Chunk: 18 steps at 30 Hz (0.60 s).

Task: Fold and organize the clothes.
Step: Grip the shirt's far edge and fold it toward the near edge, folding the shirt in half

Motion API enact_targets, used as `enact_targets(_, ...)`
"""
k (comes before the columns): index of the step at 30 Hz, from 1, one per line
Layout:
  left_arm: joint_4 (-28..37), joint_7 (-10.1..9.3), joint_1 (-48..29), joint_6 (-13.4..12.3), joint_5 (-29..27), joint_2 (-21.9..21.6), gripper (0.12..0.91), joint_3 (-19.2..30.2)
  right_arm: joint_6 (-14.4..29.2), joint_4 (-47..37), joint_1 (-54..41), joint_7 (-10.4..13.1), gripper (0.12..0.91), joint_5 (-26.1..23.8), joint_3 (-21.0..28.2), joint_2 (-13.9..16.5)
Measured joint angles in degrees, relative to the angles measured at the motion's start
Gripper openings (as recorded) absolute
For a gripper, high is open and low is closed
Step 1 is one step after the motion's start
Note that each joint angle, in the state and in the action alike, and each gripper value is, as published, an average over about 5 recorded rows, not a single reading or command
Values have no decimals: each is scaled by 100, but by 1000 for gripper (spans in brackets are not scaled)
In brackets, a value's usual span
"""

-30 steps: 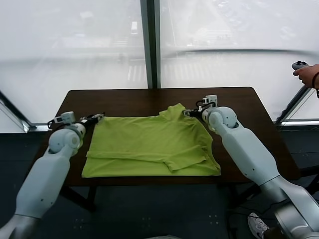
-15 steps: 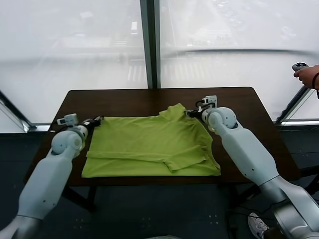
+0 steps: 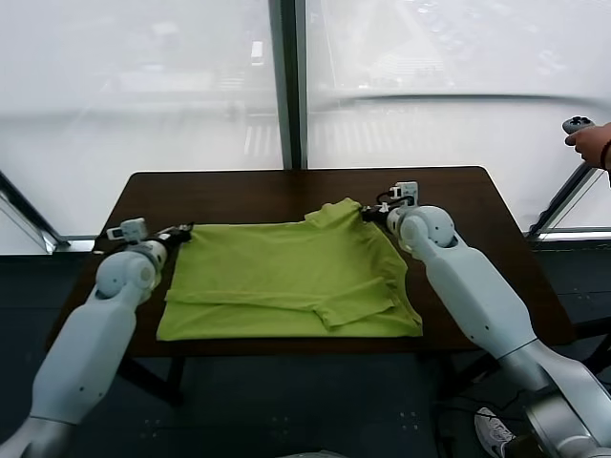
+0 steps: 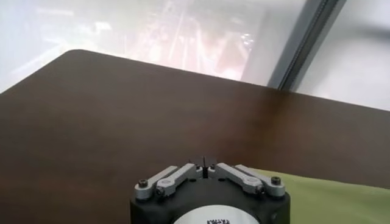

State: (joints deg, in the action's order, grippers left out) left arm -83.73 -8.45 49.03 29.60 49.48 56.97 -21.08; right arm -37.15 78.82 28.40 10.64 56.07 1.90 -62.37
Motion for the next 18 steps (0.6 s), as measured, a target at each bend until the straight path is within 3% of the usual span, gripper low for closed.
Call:
enact_targets(10,-789,-25,547,13,124,-270,151,-396,-214,1003,382,408,138,451,-269,490)
enact_targets(18,-1489,-10,1286,-40,141,-460,151,-820,-407,1906,955,671,138,736,-575,1070)
